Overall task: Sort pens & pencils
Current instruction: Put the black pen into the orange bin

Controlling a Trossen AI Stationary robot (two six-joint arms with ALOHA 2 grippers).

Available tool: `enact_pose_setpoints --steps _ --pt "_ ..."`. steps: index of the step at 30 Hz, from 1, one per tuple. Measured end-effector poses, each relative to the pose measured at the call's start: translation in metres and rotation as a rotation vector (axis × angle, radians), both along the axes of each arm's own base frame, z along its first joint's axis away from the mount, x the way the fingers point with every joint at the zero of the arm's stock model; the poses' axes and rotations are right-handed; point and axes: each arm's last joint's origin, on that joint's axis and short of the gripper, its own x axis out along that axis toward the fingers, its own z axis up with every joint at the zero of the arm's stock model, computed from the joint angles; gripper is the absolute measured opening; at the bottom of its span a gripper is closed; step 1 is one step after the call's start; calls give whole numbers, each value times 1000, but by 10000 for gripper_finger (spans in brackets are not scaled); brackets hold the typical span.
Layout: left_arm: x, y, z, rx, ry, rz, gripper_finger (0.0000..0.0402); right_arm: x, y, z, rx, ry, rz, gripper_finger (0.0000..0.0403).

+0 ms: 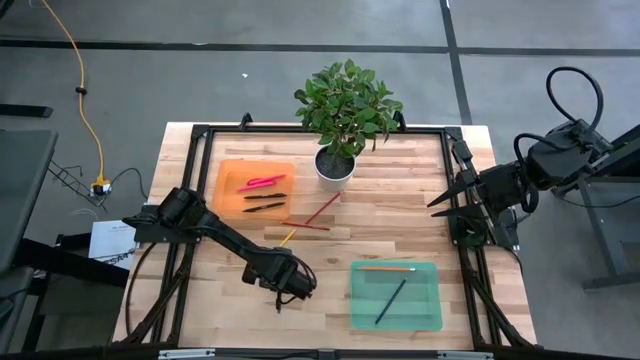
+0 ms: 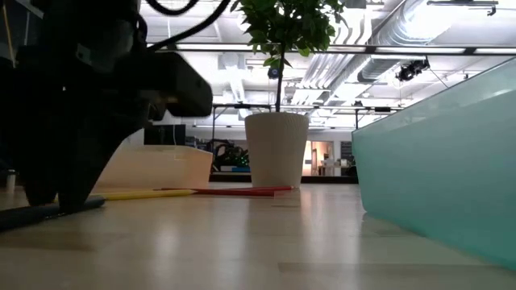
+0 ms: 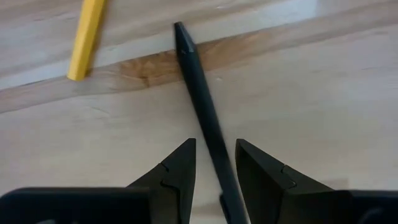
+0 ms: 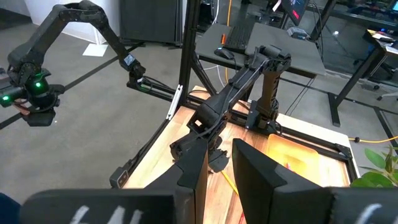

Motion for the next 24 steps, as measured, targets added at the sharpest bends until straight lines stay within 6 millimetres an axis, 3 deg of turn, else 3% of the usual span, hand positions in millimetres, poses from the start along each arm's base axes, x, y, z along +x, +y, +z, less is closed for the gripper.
enact_pose_setpoints --steps 17,24 --pt "1 0 -3 15 -4 -5 100 0 0 0 0 0 0 67" --pt "2 0 -3 18 -18 -6 53 0 0 0 -2 -1 1 67"
